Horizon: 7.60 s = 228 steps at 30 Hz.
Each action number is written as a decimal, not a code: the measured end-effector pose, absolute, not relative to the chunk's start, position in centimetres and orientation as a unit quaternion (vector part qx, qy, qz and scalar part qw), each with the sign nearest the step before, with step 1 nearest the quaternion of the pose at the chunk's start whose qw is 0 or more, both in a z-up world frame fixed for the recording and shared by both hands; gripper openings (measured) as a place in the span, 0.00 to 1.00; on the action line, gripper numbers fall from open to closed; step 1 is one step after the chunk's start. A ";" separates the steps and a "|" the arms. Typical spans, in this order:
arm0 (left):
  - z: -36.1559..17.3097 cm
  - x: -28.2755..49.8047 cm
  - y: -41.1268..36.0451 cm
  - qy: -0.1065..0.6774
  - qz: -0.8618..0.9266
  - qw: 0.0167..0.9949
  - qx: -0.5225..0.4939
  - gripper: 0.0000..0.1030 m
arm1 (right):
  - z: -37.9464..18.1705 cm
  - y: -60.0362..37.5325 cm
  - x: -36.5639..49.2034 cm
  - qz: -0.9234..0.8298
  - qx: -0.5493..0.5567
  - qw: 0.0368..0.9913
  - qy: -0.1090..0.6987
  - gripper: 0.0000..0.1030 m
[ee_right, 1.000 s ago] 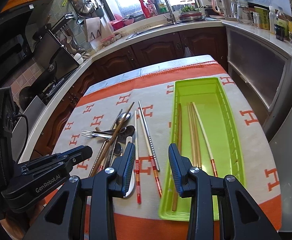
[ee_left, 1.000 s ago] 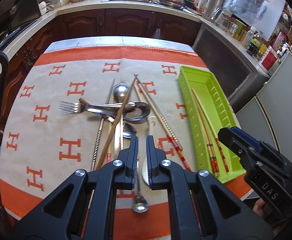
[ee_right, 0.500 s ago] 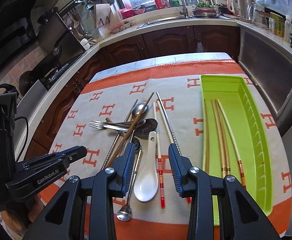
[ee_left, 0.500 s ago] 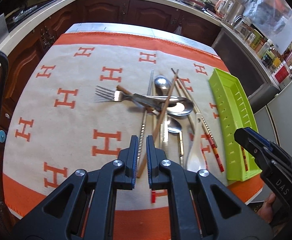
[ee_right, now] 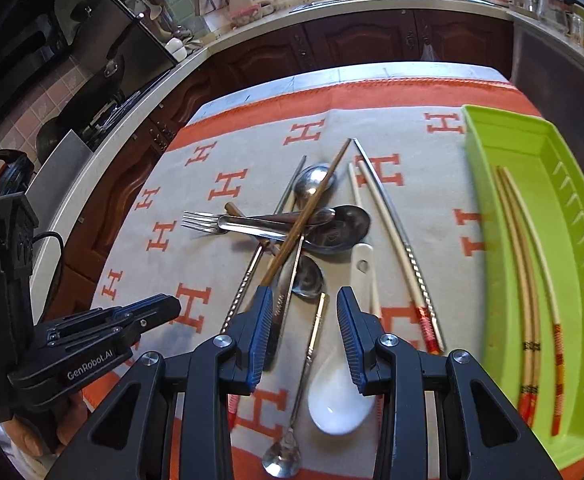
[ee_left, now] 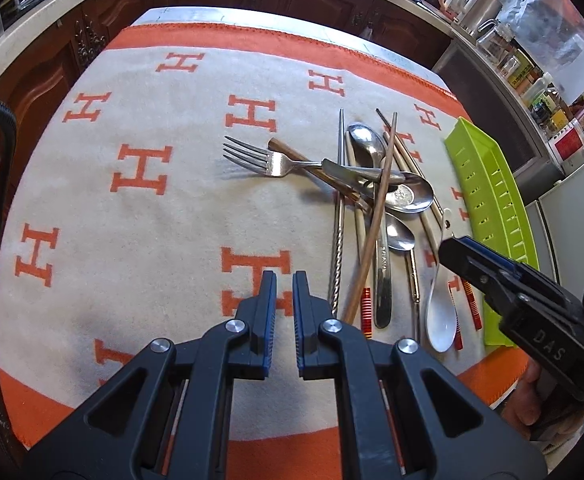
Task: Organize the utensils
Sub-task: 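Grasp a wooden chopstick from the pile with the right tool, then lower the wooden chopstick into the green tray and open the right tool, then grasp a steel chopstick with the right tool while the left grasps another steel chopstick, then lift both steel chopsticks and carry them over the green tray, then lower both steel chopsticks into the green tray and open both tools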
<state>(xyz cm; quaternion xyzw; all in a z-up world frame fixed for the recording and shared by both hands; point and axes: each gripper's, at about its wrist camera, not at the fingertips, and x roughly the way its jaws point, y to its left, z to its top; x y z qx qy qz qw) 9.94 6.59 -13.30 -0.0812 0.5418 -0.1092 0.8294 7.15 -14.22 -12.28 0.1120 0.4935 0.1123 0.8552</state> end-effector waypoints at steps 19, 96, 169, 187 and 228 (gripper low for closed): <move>-14.1 11.2 6.2 0.546 -0.125 0.824 -0.078 0.05 | -17.1 -10.4 14.2 0.098 0.111 0.842 0.519 0.14; -15.6 13.7 1.5 0.569 -0.145 0.809 -0.034 0.05 | -16.4 -19.5 19.7 0.069 0.036 0.800 0.594 0.08; -9.7 0.1 4.8 0.506 -0.126 0.851 0.059 0.03 | -9.2 -30.4 2.3 0.086 0.235 0.839 0.483 0.05; -2.6 4.4 -7.3 0.439 -0.222 0.869 0.061 0.03 | -9.6 -34.6 1.5 0.064 0.247 0.842 0.476 0.05; -8.1 10.1 -19.7 0.499 -0.219 0.836 0.059 0.38 | -10.6 -38.4 2.5 0.033 0.231 0.859 0.455 0.34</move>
